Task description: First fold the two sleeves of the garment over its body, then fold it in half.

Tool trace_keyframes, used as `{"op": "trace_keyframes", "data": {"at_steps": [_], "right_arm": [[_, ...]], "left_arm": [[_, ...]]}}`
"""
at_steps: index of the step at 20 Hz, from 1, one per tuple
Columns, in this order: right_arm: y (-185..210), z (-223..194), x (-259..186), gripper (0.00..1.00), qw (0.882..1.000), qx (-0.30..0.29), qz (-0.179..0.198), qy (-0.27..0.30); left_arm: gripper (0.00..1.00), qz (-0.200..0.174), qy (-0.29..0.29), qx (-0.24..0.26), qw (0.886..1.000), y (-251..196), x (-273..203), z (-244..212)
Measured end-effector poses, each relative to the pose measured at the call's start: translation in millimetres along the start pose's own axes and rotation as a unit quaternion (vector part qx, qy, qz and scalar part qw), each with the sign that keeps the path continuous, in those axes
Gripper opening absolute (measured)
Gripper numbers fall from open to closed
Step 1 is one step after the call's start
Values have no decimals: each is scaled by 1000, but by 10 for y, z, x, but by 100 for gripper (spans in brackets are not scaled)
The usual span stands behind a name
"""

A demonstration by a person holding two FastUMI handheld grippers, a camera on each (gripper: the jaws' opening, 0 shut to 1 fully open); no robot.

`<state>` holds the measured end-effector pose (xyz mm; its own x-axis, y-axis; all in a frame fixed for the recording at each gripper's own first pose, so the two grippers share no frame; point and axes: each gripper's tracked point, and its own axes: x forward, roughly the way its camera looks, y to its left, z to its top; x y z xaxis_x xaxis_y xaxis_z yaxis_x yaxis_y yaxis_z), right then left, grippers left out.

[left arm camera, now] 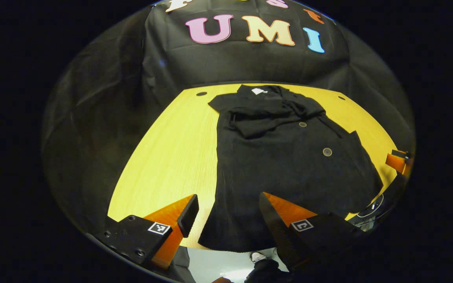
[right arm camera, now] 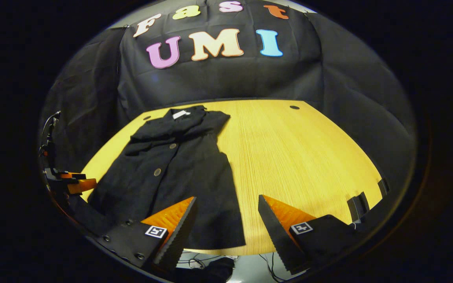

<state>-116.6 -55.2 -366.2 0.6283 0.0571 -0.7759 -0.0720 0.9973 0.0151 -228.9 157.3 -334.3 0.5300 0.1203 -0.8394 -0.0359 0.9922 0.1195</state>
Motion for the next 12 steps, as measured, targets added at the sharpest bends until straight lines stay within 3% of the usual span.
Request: {"op": "trace_keyframes", "data": {"at_steps": [5, 6, 8, 11, 12], "right_arm": [[4, -287, 88, 98, 999, -23, -3, 48], [7, -364, 127, 94, 998, -26, -1, 59], [10, -464, 177, 98, 997, -33, -2, 76], [43, -629, 247, 94, 994, -54, 3, 99], [97, -597, 219, 96, 993, -55, 17, 100]], "left_arm": [[95, 9, 37, -13, 999, 26, 31, -361], [95, 11, 33, -19, 999, 19, 13, -359], [95, 7, 36, -26, 999, -5, 41, -354], [92, -2, 33, -55, 998, -39, 17, -370], [92, -4, 29, -54, 998, -45, 19, -383]]}}
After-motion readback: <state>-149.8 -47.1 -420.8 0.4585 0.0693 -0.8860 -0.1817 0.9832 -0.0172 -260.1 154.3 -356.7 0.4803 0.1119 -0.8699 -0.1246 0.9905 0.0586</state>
